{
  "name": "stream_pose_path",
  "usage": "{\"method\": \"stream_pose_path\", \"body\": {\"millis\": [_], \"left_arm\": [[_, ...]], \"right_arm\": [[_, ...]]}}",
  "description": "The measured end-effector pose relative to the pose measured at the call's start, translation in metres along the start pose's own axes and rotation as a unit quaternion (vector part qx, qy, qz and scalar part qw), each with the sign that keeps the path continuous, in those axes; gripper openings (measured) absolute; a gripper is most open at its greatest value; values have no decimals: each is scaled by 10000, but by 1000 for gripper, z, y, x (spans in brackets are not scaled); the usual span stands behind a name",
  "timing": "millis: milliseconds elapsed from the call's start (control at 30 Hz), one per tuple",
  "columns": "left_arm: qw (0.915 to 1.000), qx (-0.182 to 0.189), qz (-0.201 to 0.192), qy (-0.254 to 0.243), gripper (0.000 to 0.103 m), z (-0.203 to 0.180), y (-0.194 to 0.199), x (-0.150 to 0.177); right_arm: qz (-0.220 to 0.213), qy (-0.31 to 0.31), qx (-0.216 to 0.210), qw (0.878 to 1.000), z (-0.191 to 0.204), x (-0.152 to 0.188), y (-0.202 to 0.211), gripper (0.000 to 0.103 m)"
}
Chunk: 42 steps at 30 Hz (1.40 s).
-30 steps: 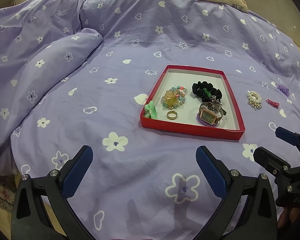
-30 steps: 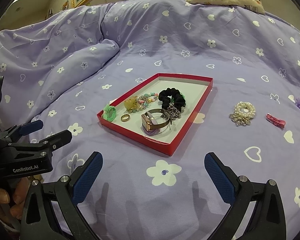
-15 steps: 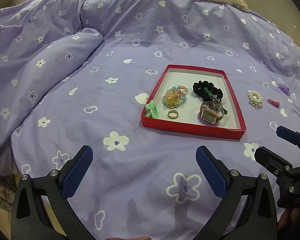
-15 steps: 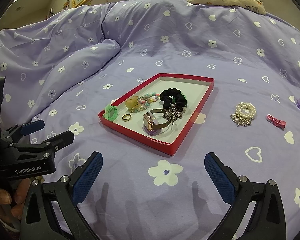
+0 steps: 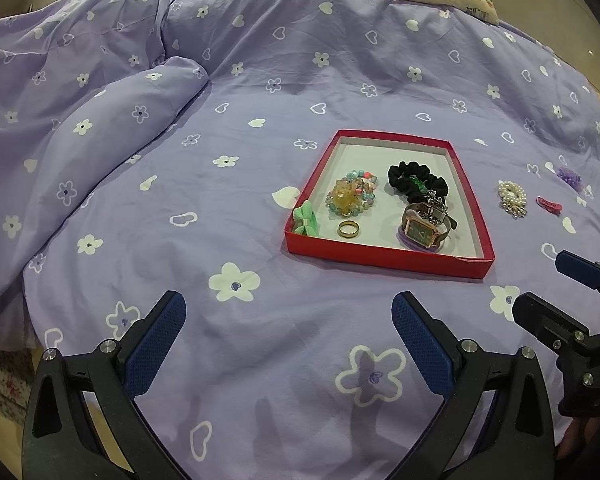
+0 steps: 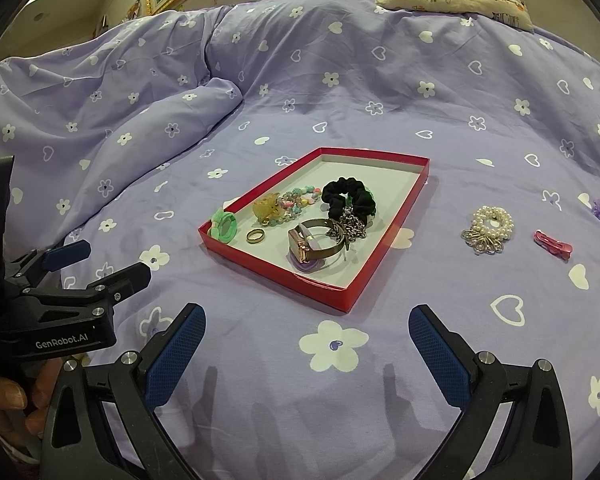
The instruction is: Organize jewelry
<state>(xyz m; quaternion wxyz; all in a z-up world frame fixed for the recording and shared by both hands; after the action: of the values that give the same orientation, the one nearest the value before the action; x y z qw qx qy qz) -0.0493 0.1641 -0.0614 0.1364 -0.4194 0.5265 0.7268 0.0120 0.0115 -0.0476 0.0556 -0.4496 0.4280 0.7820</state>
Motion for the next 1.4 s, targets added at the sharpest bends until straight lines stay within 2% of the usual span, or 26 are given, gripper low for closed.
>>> {"method": "stream_pose_path", "body": {"millis": [1400], "left_arm": [[9997,76,168,-132,103,-3,-17,-8]], "right_arm": [[102,-48,-92,9999,-9,-6,-7,103]]}}
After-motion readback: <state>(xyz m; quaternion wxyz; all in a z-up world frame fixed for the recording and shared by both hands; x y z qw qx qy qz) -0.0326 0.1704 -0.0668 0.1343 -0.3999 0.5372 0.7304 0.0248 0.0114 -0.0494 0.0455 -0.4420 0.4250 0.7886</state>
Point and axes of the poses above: each gripper's, at about its wrist camera, not at the fingertips, and y roughly against the way its jaws point, z to its left, x to its underside, the point moved 4 cm from there along -y, roughly the way its jaws point, and after that the axes turned 4 degrees about -x, right-handed, at the moved point
